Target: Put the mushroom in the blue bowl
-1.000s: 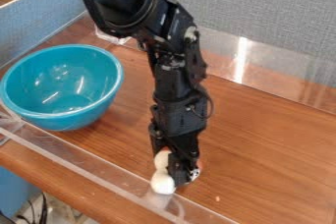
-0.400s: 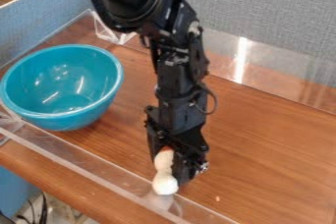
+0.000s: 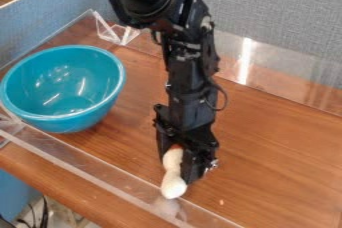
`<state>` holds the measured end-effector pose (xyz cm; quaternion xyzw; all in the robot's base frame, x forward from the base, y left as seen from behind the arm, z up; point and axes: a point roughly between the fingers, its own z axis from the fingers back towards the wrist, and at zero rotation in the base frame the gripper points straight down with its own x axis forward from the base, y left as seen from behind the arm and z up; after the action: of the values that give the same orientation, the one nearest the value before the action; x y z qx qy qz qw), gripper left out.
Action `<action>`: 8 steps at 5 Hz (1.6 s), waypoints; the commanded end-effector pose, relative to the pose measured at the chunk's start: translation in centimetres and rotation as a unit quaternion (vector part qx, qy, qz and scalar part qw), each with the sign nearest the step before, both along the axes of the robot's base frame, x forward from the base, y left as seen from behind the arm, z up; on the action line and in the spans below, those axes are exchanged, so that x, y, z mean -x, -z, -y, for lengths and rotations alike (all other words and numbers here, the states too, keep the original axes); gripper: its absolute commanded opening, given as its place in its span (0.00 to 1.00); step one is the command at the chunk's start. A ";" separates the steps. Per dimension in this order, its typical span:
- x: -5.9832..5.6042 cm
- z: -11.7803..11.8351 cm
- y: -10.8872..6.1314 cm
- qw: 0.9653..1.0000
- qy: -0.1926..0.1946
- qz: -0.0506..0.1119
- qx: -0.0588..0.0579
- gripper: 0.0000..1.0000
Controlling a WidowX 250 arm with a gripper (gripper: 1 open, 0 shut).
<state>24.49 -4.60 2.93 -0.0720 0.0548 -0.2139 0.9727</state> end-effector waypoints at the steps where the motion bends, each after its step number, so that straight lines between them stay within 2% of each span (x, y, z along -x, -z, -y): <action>1: -0.5 0.0 -1.0 0.999 0.021 0.022 0.010 0.00; 2: 0.5 -0.3 -0.6 0.999 0.037 0.022 0.015 0.00; 3: 0.6 -1.2 -2.1 0.999 0.019 0.036 0.019 0.00; 4: 0.7 -2.2 -5.1 0.998 -0.003 0.055 0.023 0.00; 5: 0.7 -4.9 -8.7 0.996 -0.040 0.072 0.021 0.00; 6: 0.1 -8.5 -11.8 0.992 -0.097 0.075 0.007 0.00; 7: 0.0 -10.6 -14.4 0.987 -0.141 0.074 -0.004 0.00; 8: -0.1 -11.7 -14.4 0.987 -0.142 0.068 -0.010 0.00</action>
<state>24.30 6.66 16.18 -0.0652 0.0006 -0.0762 0.9950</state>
